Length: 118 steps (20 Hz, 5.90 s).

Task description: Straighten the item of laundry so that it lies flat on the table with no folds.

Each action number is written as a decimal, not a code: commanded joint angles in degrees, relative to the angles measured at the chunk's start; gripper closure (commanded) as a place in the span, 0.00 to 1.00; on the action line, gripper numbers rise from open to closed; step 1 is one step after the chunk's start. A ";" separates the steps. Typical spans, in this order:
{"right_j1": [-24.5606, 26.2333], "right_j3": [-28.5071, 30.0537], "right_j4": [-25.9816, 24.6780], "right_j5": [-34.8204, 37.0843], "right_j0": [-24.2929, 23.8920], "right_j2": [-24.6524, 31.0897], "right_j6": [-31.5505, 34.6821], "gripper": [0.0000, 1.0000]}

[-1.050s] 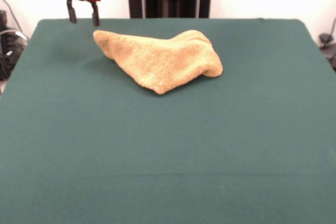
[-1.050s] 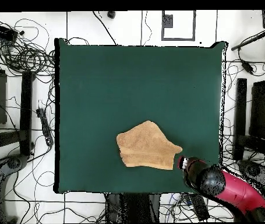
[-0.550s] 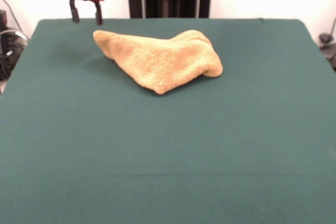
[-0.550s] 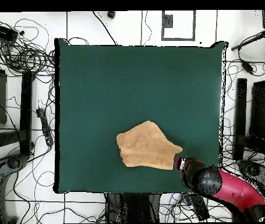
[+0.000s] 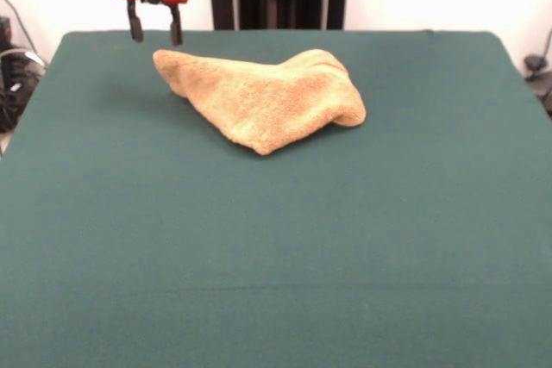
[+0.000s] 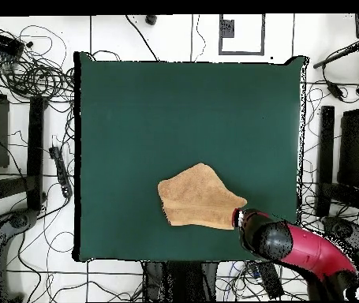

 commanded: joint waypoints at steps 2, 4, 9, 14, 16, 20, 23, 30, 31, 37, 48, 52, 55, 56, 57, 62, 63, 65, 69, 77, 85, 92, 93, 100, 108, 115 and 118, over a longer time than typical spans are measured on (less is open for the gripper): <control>-1.59 -2.30 0.17 10.03 1.49 8.21 -3.35 0.00; -1.94 -2.50 0.45 11.11 0.95 8.80 -4.00 0.00; -2.59 -3.67 1.00 14.07 0.83 9.16 -3.97 0.00; -2.84 -4.48 0.91 16.10 0.77 9.95 -3.92 0.00; -2.90 -4.56 0.74 16.21 0.82 10.03 -3.53 0.00; -2.69 -4.25 0.33 15.38 1.04 9.81 -2.58 0.00; -3.32 -3.37 0.55 15.45 1.09 9.55 -2.17 0.00; -7.40 0.70 1.22 16.91 0.21 9.62 -3.23 0.00; -7.72 1.30 1.17 16.71 0.15 9.54 -3.12 0.00; -8.59 4.55 0.38 14.61 -0.09 9.23 -2.17 0.00; -11.34 5.08 1.43 16.95 0.07 9.25 -2.20 0.00; -11.79 4.19 1.84 18.26 0.14 9.50 -2.55 0.00; -10.83 4.05 1.42 17.21 -0.11 9.81 -2.50 0.00; -9.89 3.90 0.91 16.17 -0.18 9.88 -2.37 0.00; -8.73 3.61 0.27 15.01 -0.20 9.94 -2.20 0.00; -4.00 1.72 -1.78 10.80 0.19 9.51 -0.95 0.00; -3.72 1.69 -1.85 10.54 0.19 9.45 -0.82 0.00; -3.65 1.66 -1.83 10.51 0.21 9.37 -0.74 0.00; -3.30 1.66 -2.07 10.03 0.33 9.10 -0.46 0.00; 1.84 -0.32 -4.43 5.03 0.47 7.96 0.93 0.00; 6.70 -2.20 -6.41 1.09 -0.29 7.91 1.73 0.00; 8.93 -3.42 -7.42 -0.47 -0.30 7.81 2.06 0.00; 9.24 -3.66 -7.54 -0.60 -0.33 7.84 2.04 0.00; 9.23 -4.44 -7.34 0.30 -0.04 8.03 2.35 0.00; 8.74 -4.39 -7.32 0.87 0.24 7.91 2.72 0.00; 8.39 -3.96 -7.32 1.10 -0.27 8.12 2.34 0.00; 6.62 -2.13 -6.87 1.25 -0.45 7.81 2.97 0.00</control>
